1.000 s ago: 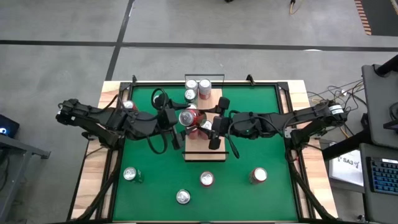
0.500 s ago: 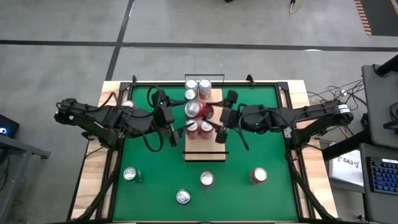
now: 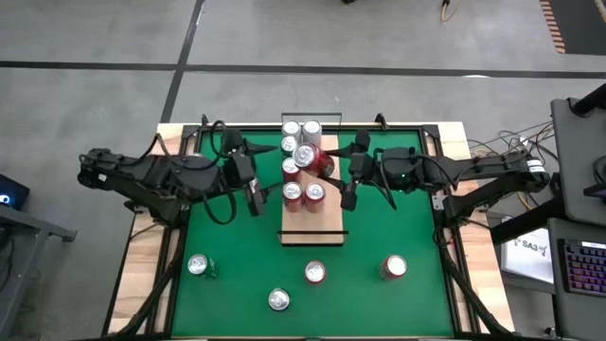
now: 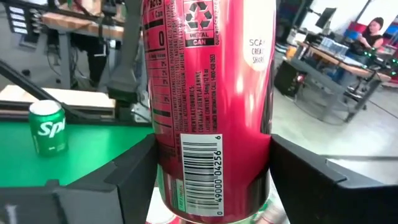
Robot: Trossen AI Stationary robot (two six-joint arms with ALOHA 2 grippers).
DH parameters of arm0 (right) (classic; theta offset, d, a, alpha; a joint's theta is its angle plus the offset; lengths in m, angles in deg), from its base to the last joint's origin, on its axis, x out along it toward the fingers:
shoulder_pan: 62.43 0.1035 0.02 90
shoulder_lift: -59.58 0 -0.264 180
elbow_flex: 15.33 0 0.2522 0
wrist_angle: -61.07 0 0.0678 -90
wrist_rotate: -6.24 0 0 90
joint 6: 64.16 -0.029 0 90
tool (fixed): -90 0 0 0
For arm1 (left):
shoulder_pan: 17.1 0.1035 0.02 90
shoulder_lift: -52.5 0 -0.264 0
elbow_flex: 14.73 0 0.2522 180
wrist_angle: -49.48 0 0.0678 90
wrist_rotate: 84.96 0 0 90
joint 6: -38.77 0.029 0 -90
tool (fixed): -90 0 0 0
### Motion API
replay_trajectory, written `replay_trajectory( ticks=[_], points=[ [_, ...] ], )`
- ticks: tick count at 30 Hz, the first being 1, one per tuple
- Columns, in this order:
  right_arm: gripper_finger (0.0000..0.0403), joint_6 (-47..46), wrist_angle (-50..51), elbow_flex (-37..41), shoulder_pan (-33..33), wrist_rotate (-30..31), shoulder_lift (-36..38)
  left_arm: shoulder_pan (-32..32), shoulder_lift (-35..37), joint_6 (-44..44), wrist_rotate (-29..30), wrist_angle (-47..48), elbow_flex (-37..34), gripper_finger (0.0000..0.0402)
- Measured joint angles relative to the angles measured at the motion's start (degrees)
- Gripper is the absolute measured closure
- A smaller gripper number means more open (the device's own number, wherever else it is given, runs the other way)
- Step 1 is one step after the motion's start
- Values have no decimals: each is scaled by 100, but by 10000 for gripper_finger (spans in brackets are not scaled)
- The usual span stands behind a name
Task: Place canned beverage on shelf
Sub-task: Put the red soda can on the shelf and aligned with the other red soda can
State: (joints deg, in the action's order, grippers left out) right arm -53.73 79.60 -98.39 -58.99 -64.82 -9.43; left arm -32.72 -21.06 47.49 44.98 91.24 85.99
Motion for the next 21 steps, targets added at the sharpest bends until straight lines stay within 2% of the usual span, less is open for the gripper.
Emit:
replay_trajectory(
  ticks=[5,12,17,21],
  points=[
    [146,7,-583,325,0,-323,16,172,-109,-140,-183,23,-278,64],
    [168,18,-1272,688,5,-897,43,229,-64,50,-543,-1568,-1254,64],
    [191,115,-1536,841,5,-905,-47,250,-47,104,-853,-2960,-1767,65],
    [225,114,-1678,861,11,-1042,-126,260,-54,112,-929,-3405,-1983,95]
  ],
)
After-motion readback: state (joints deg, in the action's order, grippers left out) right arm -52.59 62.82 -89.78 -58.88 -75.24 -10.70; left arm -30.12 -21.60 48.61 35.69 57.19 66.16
